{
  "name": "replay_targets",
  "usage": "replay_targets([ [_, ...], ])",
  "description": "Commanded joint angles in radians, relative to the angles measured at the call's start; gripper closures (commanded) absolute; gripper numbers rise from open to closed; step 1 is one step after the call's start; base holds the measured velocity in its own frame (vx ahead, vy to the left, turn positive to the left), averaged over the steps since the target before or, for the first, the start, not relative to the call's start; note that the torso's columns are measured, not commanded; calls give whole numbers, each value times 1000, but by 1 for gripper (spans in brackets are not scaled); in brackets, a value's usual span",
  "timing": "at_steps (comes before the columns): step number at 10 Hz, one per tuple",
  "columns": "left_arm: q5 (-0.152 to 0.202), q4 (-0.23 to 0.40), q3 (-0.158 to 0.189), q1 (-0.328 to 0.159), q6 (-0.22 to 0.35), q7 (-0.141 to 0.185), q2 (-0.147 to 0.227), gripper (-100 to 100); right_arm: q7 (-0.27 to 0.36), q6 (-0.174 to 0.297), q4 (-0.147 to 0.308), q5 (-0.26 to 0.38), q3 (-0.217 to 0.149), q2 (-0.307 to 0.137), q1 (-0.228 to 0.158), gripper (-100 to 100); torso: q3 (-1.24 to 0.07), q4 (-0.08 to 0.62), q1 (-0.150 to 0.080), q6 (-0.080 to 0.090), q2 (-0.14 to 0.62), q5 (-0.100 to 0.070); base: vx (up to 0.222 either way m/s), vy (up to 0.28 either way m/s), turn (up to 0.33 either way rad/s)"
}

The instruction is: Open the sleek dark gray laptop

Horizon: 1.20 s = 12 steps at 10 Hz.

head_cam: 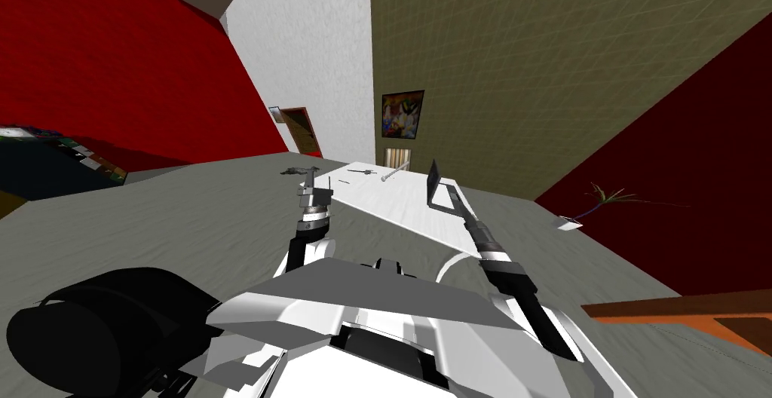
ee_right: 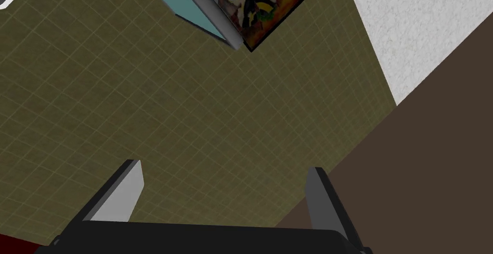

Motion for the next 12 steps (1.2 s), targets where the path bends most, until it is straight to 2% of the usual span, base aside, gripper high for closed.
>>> replay_targets([
  [1, 0, 0, 0, 0, 0, 0, 0, 0, 32, 64, 26, 49, -30, -51, 2, -100, 1, 0, -1, 0, 1, 0, 29, 96, 166],
  [10, 0, 0, 0, 0, 0, 0, 0, 0, 155, 300, 210, 255, -173, -315, 8, -100, 0, 0, 0, 0, 0, 0, 52, 132, 146],
  [11, 0, 0, 0, 0, 0, 0, 0, 0, 155, 303, 210, 255, -173, -321, 8, -100, 0, 0, 1, 0, 0, 0, 29, 75, 58],
  [12, 0, 0, 0, 0, 0, 0, 0, 0, 168, 329, 232, 277, -188, -353, 8, -100, 1, 0, -1, 0, 1, 0, 30, 62, 95],
])
